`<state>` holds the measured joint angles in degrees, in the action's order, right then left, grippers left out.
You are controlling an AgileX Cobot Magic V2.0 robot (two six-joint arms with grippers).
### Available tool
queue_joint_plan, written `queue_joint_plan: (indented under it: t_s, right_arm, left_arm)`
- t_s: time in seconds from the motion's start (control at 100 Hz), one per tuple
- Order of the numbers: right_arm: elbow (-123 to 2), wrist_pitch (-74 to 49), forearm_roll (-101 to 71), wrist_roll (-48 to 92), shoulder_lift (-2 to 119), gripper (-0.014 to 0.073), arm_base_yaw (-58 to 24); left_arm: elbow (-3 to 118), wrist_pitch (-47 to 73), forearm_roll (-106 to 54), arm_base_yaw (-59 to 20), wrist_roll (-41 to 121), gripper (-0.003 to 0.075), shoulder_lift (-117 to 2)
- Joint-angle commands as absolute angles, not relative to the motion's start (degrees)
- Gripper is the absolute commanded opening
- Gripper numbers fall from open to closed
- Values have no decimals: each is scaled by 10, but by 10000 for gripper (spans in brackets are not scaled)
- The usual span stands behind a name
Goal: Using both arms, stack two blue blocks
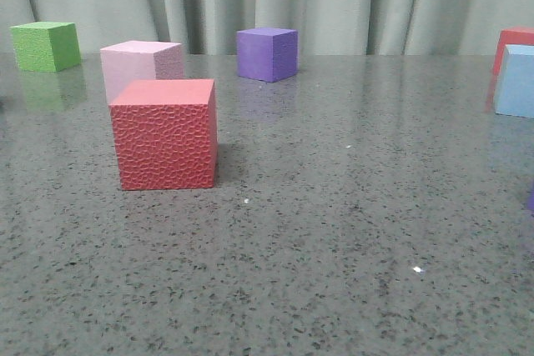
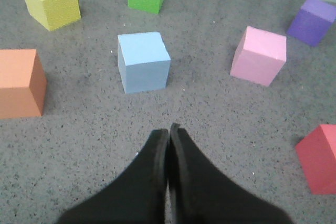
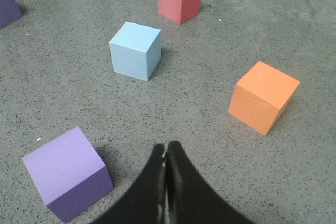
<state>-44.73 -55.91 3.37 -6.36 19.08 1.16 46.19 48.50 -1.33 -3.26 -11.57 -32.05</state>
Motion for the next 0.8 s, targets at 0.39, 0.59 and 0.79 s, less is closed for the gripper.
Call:
queue_joint_plan:
  t_s: [0.39, 0.59, 0.79]
  right_arm:
    - [-468, -512, 30, -60, 206, -69, 11]
    - [-468, -511, 30, -60, 206, -26, 11]
    - [-468, -511, 30, -60, 206, 355, 11]
  left_arm:
    - [481, 511, -26, -32, -118, -19, -347]
    - [481, 499, -30, -32, -109, -14, -347]
    - [481, 480, -76, -34, -49, 199, -347]
